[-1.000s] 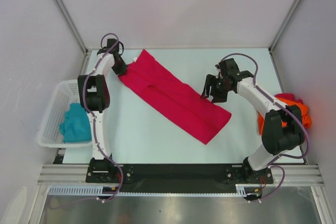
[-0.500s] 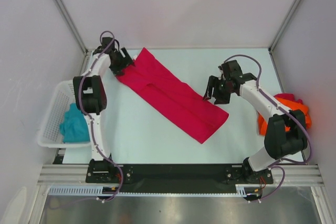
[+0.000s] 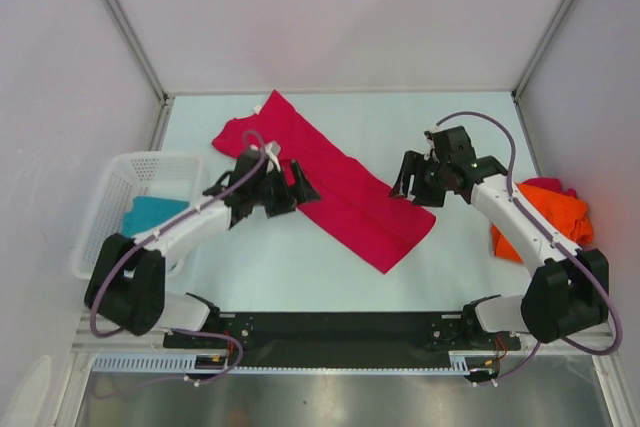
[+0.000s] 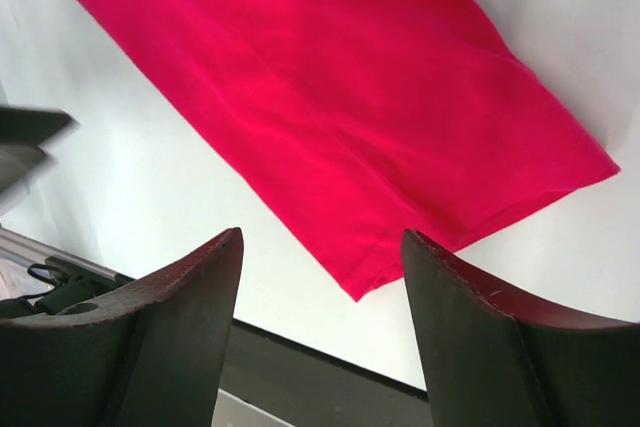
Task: Fold and stack the t-shirts
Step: Rotate the tshirt 75 degrees
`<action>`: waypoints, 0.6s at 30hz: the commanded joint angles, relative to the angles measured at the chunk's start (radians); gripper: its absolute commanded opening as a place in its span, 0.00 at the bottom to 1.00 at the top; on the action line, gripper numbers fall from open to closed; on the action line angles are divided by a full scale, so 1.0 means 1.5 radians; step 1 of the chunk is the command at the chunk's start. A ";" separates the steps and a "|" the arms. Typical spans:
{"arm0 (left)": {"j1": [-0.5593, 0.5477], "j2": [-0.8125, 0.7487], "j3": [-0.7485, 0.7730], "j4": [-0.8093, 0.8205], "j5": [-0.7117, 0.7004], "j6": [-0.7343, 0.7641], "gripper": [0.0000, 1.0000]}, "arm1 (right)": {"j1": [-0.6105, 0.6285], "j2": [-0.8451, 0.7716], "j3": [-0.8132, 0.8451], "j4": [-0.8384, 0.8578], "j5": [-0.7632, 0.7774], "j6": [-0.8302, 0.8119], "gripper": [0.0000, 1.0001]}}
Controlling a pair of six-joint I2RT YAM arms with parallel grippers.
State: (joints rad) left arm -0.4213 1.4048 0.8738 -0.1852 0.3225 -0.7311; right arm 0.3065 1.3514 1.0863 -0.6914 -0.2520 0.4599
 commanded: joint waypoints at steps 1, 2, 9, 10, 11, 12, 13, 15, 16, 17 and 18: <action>-0.082 -0.088 -0.131 0.101 -0.103 -0.112 0.99 | 0.011 -0.036 -0.020 0.006 -0.008 0.006 0.71; -0.099 -0.114 -0.148 0.101 -0.125 -0.122 0.99 | 0.009 -0.034 -0.021 0.007 -0.009 0.003 0.71; -0.243 -0.232 -0.287 0.120 -0.313 -0.243 0.99 | 0.015 -0.054 0.004 -0.057 -0.011 -0.017 0.72; -0.271 -0.240 -0.301 0.143 -0.328 -0.278 0.99 | 0.013 -0.063 0.009 -0.064 -0.007 -0.021 0.72; -0.284 -0.249 -0.314 0.152 -0.357 -0.296 1.00 | 0.013 -0.065 0.014 -0.073 -0.006 -0.022 0.72; -0.298 -0.251 -0.339 0.162 -0.371 -0.313 0.99 | 0.016 -0.066 0.017 -0.077 -0.007 -0.023 0.72; -0.324 -0.251 -0.349 0.188 -0.386 -0.344 0.99 | 0.017 -0.067 0.026 -0.081 -0.007 -0.023 0.72; -0.345 -0.232 -0.368 0.215 -0.414 -0.369 0.99 | 0.020 -0.064 0.035 -0.093 -0.006 -0.023 0.72; -0.362 -0.207 -0.369 0.238 -0.422 -0.388 0.99 | 0.022 -0.066 0.040 -0.095 -0.003 -0.023 0.73; -0.372 -0.193 -0.367 0.246 -0.430 -0.397 0.99 | 0.026 -0.069 0.041 -0.099 -0.001 -0.022 0.73; -0.397 -0.178 -0.359 0.266 -0.454 -0.400 0.98 | 0.027 -0.071 0.043 -0.100 0.000 -0.023 0.73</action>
State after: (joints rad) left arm -0.9375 1.0691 0.3340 0.0597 -0.2066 -1.2045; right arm 0.3302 1.2778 1.0962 -0.8059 -0.2577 0.4423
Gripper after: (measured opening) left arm 0.994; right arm 0.723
